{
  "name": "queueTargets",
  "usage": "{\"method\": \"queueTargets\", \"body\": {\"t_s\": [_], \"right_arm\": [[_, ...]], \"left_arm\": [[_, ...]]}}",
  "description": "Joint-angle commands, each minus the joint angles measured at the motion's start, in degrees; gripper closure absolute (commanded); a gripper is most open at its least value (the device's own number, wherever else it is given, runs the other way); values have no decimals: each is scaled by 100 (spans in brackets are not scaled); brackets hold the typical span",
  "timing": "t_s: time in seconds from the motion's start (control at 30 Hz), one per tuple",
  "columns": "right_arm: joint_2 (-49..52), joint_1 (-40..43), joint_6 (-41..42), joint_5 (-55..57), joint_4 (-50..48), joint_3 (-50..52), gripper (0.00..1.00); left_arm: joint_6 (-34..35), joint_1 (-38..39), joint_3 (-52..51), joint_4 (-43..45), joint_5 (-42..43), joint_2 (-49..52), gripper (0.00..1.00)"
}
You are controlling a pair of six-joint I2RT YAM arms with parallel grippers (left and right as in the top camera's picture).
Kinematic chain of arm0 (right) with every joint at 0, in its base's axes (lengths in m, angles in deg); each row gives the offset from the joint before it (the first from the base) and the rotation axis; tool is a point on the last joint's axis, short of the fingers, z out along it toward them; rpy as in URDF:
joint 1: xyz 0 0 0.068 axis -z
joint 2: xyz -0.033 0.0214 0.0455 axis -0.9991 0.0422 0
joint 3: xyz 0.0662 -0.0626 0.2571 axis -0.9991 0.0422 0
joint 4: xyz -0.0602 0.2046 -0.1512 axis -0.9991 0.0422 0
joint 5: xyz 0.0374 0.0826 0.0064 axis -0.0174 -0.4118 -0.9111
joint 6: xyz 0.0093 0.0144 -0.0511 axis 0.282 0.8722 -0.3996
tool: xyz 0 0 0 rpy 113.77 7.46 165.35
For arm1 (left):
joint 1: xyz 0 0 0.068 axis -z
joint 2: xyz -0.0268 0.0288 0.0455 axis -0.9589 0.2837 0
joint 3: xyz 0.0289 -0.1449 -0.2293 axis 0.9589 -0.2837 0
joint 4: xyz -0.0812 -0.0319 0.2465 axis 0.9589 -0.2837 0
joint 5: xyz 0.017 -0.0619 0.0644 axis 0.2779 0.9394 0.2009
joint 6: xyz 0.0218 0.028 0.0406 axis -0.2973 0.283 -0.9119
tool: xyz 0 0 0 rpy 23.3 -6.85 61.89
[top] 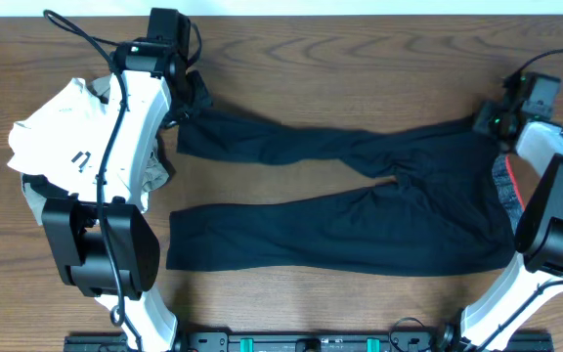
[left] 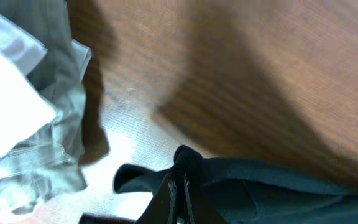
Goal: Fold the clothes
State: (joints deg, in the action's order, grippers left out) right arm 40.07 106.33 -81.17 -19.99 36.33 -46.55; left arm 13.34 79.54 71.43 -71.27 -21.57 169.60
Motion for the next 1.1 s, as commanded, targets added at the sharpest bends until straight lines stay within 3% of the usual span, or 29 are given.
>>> {"method": "queueTargets", "body": {"t_s": [0.0,0.17,0.43,0.6,0.8,0.93,1.07], "right_arm": [[-170,221,326,304,98,-452,89],[-170,310,389,302,175,-634,87],[-164,304,363,352,348,-632,87],[-157,310,363,608,470,-632,87],[-157,310,341,688,577,-632,87],[-157,308,341,686,682,-627,86],[-157,302,341,688,852,-619,86]], "left_arm": [[251,-11,-48,227,-55,33,94],[654,-9,-48,564,-48,101,94],[741,-9,-160,398,31,195,94],[765,-11,-160,79,804,195,94],[1773,-11,-160,90,1648,195,94],[2645,-31,-160,1043,1657,195,94],[3613,-101,-160,3062,378,195,91]]}}
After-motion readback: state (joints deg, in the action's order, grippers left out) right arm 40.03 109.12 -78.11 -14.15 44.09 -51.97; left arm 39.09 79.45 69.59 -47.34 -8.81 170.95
